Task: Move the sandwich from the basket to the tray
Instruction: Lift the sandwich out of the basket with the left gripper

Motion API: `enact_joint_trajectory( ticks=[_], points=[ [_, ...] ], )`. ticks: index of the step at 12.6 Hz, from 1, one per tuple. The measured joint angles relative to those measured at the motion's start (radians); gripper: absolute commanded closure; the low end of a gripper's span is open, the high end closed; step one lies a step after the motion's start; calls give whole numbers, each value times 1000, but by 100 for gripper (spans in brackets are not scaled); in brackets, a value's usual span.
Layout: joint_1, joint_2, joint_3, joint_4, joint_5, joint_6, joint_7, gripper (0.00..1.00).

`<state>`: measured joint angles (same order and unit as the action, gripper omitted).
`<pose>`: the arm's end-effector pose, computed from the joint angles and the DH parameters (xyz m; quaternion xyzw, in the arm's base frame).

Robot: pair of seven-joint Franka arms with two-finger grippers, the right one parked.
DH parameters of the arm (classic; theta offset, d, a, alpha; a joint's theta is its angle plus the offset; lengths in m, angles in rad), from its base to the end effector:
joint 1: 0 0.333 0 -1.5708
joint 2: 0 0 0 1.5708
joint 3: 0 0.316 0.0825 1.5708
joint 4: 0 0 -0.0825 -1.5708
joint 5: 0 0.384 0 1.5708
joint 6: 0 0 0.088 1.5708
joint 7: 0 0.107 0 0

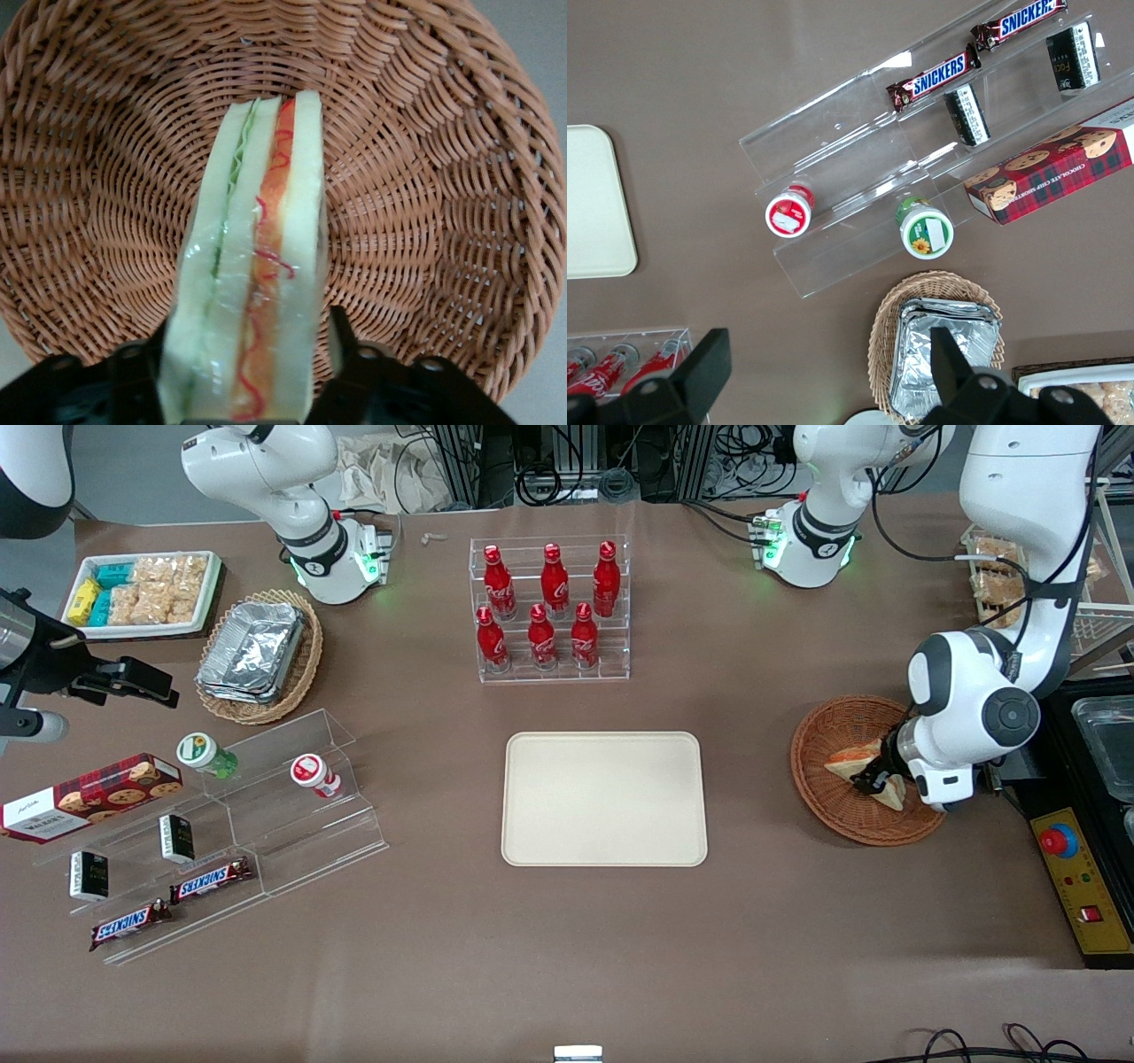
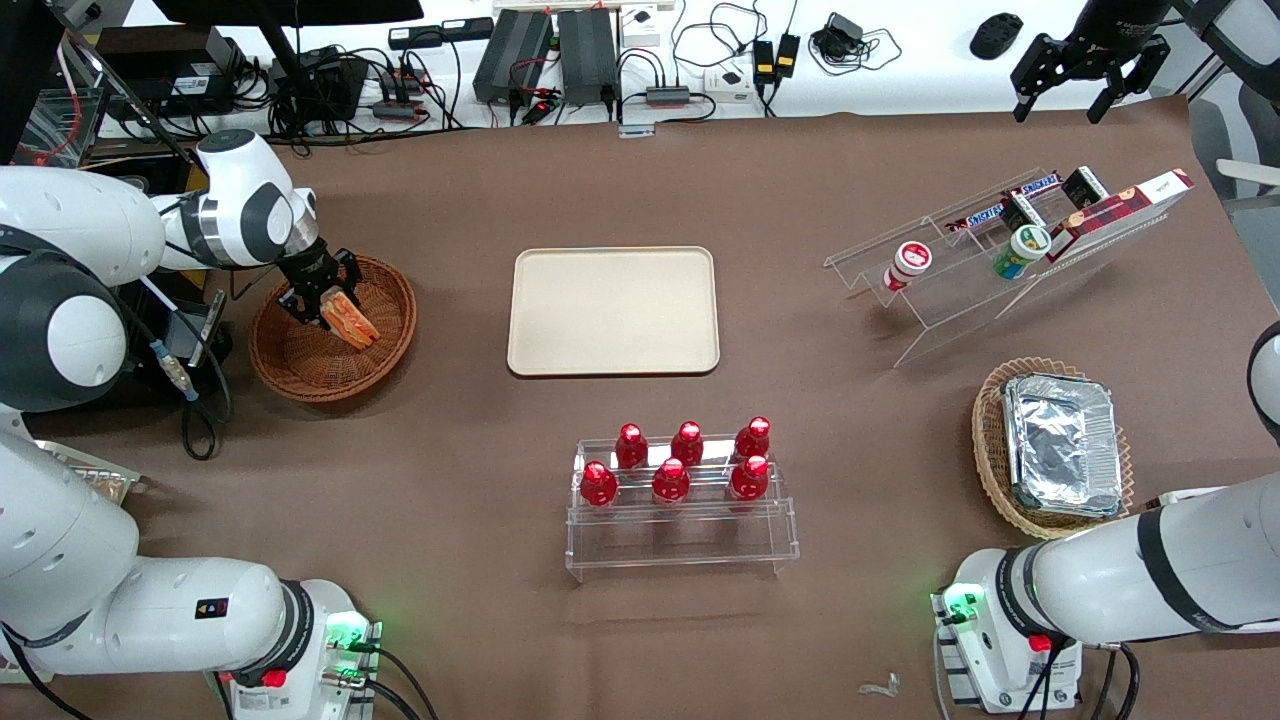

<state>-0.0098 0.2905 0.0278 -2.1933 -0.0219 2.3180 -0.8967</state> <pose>0.5387 0.0094 0.2387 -0.8907 -0.4471 0.0763 0.0321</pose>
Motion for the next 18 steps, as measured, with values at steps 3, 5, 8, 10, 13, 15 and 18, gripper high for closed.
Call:
enact_joint_trajectory(
  ticks=[3,5,8,10,13,15,18],
  points=[
    [0,-4,0,3,0,1,0,100],
    [0,-37,-1,9,0,-25,0,100],
    [-8,-163,-7,46,1,-196,0,100],
    [-15,-237,-28,123,14,-380,10,100],
    [-26,-262,-68,266,19,-578,55,100],
    [-27,-259,-123,319,19,-619,113,100],
    [-33,-254,-213,352,18,-629,317,100]
  ],
)
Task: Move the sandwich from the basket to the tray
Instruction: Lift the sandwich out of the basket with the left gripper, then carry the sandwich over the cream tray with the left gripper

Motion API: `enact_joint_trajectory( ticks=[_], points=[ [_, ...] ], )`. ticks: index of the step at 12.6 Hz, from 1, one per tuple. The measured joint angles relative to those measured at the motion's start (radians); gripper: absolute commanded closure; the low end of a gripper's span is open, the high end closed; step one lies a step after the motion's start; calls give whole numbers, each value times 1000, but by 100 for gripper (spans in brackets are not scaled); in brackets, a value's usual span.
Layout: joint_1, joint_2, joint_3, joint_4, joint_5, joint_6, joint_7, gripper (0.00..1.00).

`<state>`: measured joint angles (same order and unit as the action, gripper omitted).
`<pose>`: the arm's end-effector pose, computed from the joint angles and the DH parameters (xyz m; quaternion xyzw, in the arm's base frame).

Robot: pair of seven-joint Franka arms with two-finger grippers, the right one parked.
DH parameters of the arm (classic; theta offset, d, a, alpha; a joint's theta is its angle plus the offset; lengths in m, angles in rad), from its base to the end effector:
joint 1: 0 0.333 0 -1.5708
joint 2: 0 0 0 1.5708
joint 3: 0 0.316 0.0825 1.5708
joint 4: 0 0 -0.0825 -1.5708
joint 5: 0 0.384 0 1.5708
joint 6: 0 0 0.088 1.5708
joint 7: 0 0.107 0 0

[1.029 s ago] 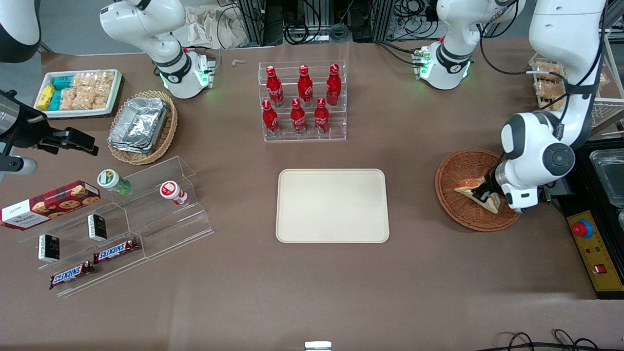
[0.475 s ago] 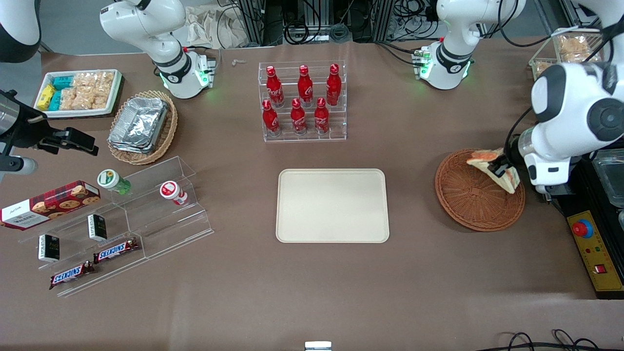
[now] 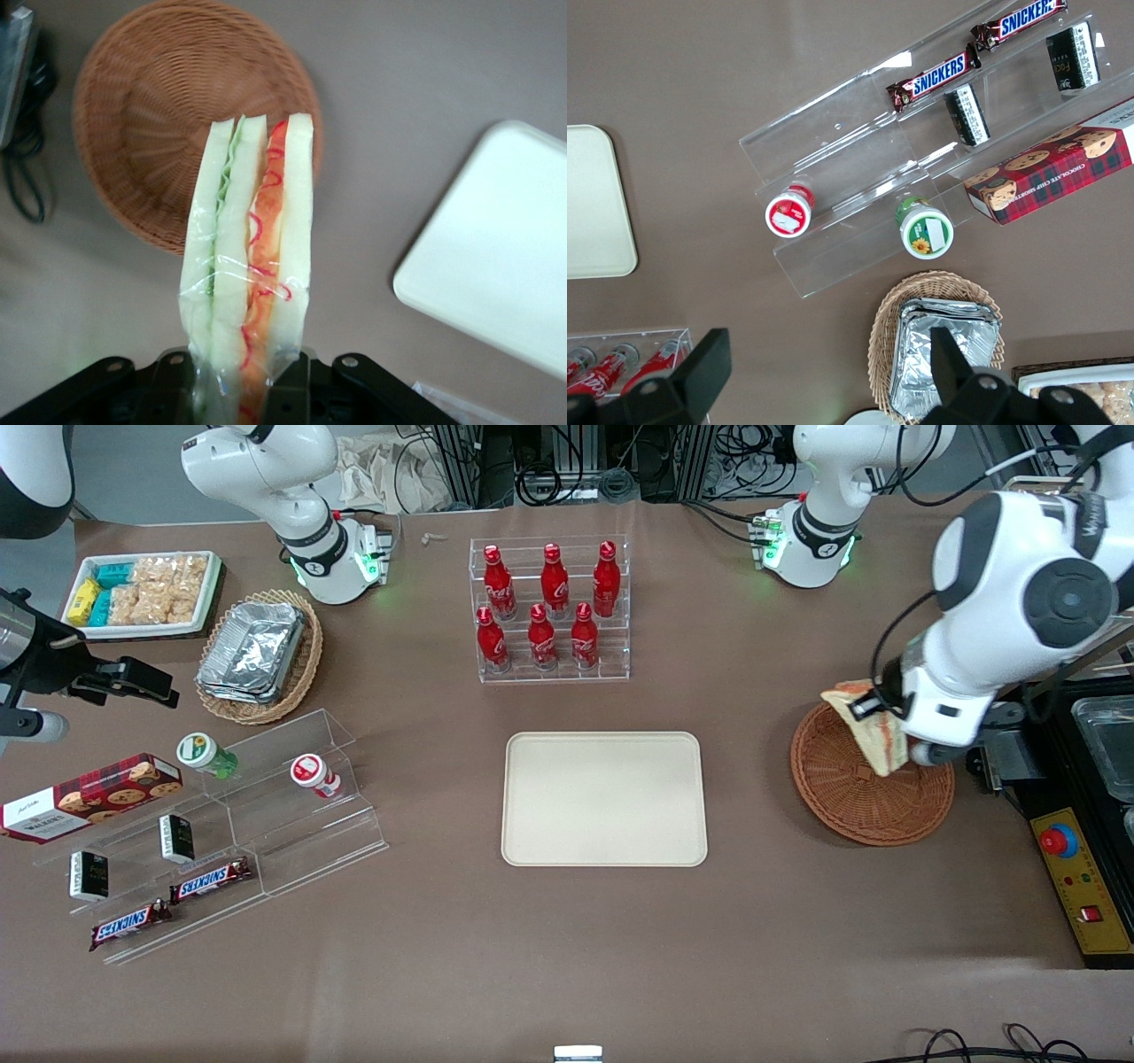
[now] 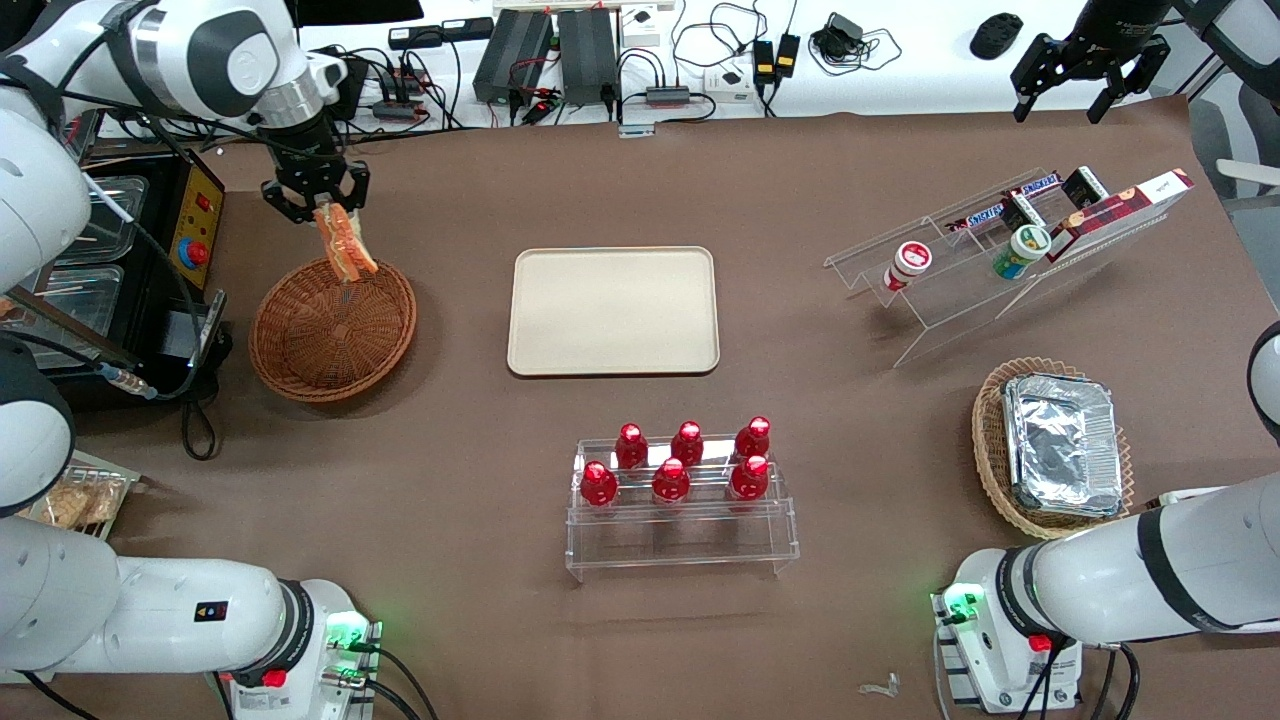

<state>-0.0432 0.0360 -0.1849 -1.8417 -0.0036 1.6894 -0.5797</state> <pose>0.5370 -0.1239 0.4872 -0.9802 -0.1742 0.0882 0.0322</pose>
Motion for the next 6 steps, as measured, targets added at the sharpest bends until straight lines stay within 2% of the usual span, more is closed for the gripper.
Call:
enact_joint_trajectory(
  ticks=[6],
  points=[
    [-19,50,-161,44,0,69,65,100]
  ],
)
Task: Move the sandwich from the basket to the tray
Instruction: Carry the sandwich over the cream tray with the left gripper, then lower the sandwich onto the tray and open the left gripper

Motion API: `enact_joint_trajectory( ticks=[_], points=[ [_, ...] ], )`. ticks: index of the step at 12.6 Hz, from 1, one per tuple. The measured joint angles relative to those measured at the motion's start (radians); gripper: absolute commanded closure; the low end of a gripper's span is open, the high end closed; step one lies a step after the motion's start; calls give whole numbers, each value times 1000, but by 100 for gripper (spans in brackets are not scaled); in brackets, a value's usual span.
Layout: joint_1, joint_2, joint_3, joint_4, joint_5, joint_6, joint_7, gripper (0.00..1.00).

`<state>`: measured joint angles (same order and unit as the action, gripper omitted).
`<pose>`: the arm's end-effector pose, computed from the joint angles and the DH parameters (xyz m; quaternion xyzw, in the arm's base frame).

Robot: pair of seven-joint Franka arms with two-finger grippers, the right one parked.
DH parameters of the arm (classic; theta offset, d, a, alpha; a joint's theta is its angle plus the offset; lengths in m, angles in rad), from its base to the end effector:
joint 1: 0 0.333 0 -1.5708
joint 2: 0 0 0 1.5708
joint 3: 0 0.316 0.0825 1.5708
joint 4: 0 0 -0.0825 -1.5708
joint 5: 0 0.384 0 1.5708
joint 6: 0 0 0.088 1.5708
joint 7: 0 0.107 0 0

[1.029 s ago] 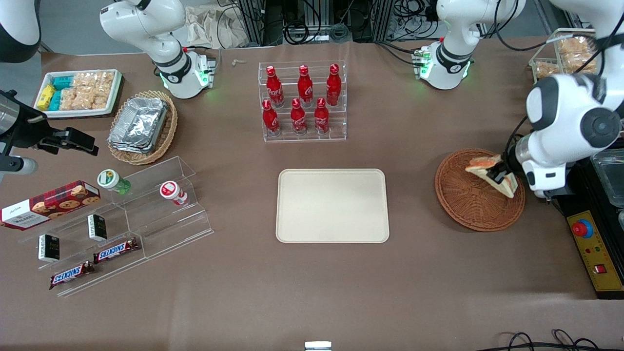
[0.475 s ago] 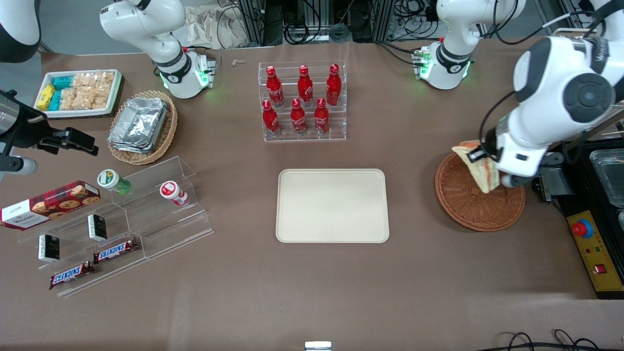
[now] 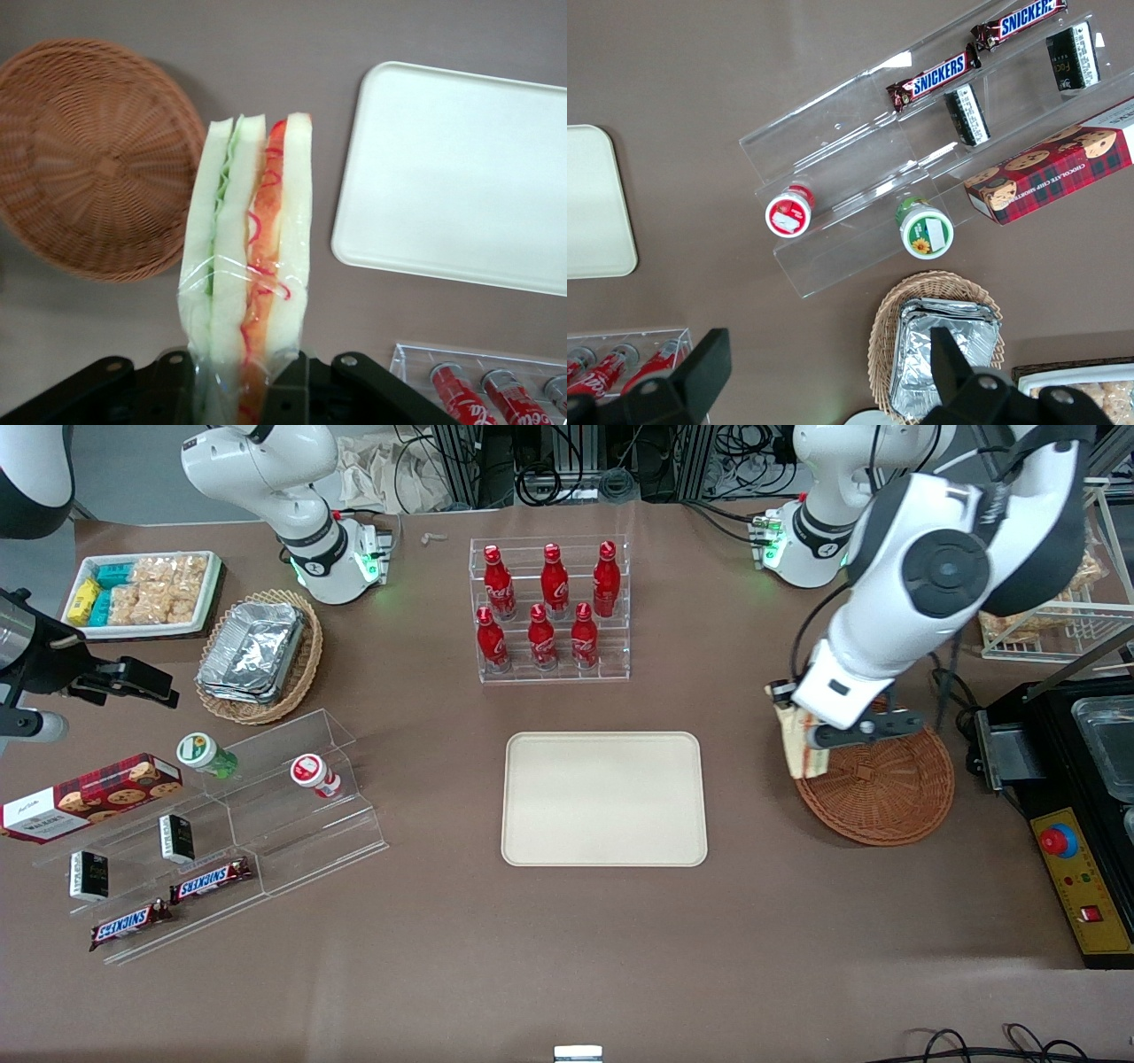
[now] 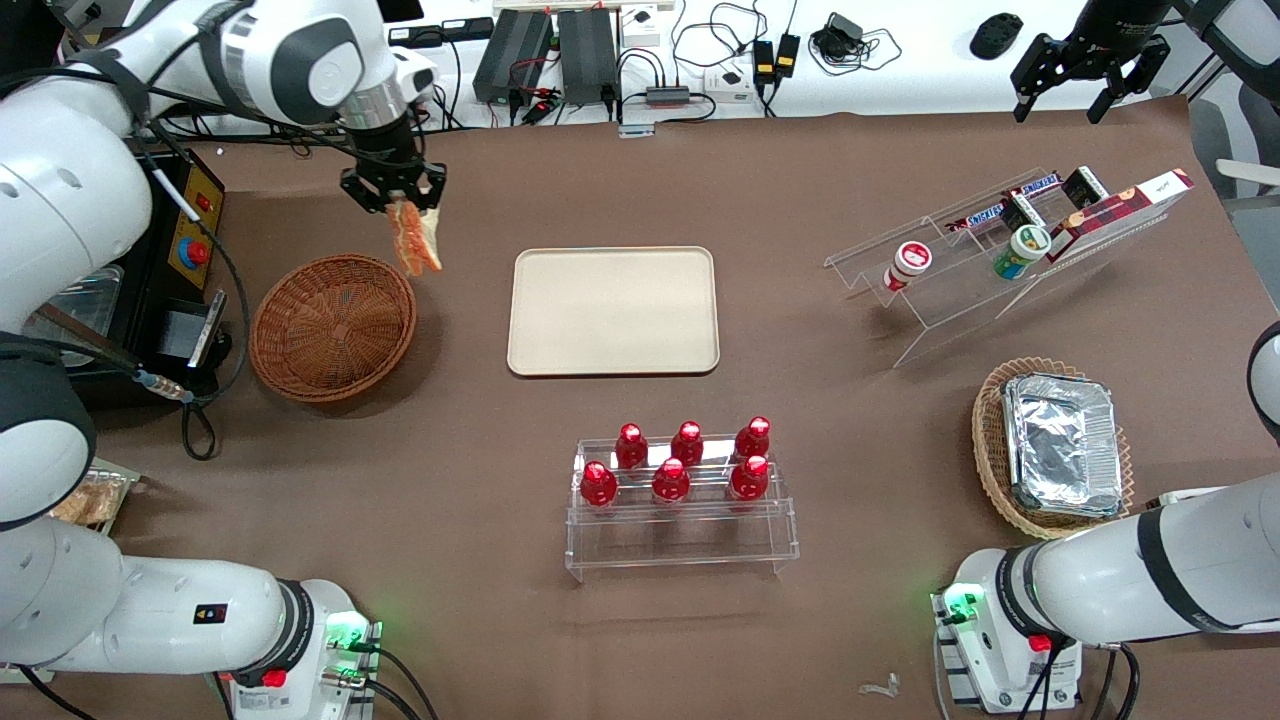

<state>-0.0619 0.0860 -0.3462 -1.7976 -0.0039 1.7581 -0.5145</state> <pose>0.5281 -0.2231 0.4868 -0.9966 -0.0533 0.0612 0.0120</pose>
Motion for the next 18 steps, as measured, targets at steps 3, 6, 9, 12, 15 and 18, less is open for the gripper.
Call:
enact_joint_trajectory(
  ticks=[3,6,9,12,15,18],
  points=[
    [-8,83,-56,-1,5,94,2,100],
    [-70,197,-71,-2,83,220,-9,100],
    [-125,314,-71,-4,142,330,-18,100],
    [-137,423,-71,-5,220,411,-38,100],
    [-137,482,-66,-5,249,442,-39,100],
    [-136,505,-65,-5,265,447,-39,0]
  ],
)
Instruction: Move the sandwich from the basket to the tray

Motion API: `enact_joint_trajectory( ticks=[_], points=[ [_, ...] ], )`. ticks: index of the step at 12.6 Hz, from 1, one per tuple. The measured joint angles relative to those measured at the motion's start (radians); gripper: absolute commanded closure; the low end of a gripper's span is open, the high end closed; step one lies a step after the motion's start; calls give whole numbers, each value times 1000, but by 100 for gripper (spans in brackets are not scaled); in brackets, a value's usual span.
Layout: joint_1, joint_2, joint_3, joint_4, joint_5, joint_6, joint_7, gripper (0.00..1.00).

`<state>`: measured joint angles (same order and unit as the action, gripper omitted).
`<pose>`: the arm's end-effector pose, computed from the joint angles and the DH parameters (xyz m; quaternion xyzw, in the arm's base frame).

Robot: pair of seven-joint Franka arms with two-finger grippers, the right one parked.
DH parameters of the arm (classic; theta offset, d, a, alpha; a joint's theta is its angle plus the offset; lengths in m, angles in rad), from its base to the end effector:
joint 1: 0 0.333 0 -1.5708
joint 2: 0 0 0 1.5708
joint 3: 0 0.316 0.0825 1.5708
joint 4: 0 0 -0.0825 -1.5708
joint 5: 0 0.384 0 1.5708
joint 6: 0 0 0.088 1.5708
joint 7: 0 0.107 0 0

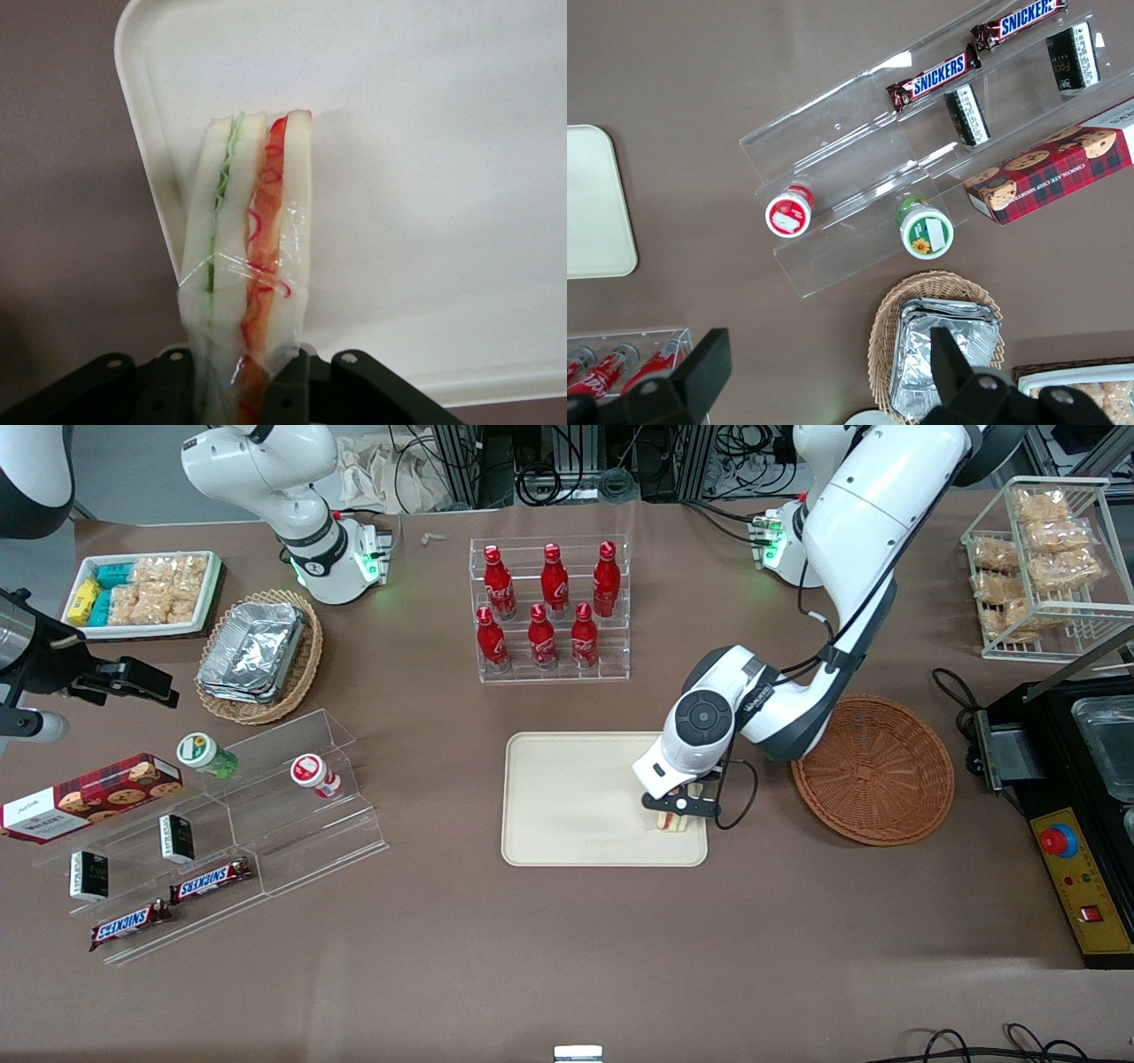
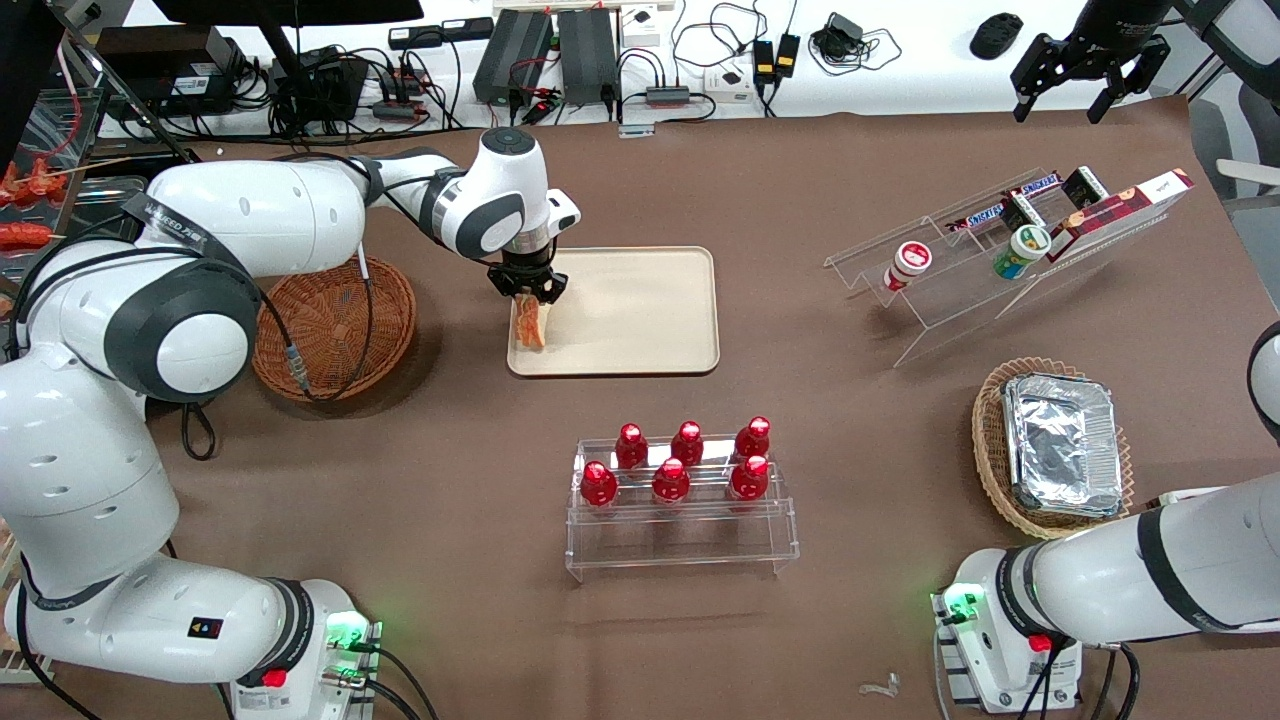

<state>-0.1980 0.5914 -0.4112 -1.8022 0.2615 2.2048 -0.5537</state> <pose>0.5380 -0.3436 0.2290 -0.9939 0.0884 0.0610 0.0227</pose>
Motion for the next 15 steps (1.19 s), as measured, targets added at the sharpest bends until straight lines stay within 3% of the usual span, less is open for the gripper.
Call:
enact_joint_trajectory(
  ticks=[9,13,15],
  points=[
    [4,-4,1,24,10,-6,-2,0],
    [6,-96,14,68,2,-94,-8,0],
    [8,-173,61,92,-39,-112,-8,0]
  ],
)
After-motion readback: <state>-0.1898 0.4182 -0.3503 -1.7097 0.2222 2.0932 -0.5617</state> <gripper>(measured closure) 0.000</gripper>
